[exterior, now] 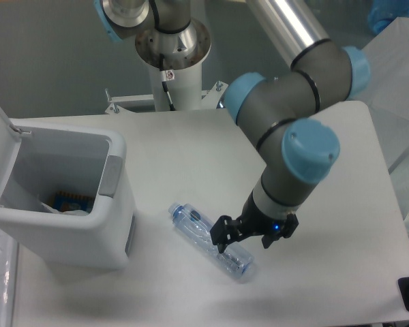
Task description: Place the trash in the trash can
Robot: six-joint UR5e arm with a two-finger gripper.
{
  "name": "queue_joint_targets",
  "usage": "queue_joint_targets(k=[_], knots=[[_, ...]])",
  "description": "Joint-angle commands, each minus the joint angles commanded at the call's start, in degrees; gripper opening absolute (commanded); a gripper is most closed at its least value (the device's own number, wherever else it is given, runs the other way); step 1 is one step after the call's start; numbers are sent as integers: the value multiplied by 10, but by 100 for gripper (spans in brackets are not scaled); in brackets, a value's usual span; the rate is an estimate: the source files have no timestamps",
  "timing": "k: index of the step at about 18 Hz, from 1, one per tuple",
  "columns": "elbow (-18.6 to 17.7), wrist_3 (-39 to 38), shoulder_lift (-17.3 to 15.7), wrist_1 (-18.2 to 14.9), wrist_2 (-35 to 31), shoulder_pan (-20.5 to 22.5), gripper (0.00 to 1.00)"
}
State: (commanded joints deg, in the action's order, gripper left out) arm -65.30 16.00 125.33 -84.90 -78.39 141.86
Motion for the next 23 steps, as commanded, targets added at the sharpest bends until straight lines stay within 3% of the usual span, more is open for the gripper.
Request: queue_joint_targets(k=[4, 13, 23], knots=[[0, -28, 26, -18, -51, -13, 100], [30, -134, 87, -11, -95, -29, 100], [29, -169, 118, 25, -133, -47, 100]])
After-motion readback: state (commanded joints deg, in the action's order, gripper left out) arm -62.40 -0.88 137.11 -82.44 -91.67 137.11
